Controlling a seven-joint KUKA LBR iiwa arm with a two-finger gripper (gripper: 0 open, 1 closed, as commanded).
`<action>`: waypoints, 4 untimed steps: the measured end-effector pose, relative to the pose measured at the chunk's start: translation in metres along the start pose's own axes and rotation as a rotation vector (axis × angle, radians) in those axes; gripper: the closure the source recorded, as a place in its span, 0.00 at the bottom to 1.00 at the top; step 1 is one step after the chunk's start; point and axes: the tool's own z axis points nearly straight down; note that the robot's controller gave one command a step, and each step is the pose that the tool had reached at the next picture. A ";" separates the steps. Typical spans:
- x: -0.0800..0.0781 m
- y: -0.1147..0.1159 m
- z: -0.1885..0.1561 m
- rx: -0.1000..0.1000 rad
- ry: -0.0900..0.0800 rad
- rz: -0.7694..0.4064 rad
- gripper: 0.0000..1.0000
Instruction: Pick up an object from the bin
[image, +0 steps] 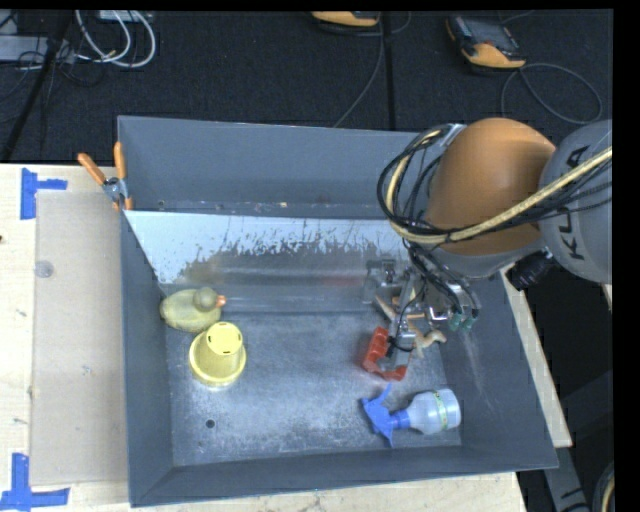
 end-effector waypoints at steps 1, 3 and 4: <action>-0.001 0.000 -0.005 0.000 -0.008 0.000 0.00; 0.014 -0.056 0.067 0.004 -0.003 -0.017 0.00; -0.006 -0.065 0.127 -0.001 -0.007 0.095 1.00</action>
Offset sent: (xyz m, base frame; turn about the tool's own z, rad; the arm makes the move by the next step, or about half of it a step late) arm -0.0223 -0.0620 -0.0555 -0.0269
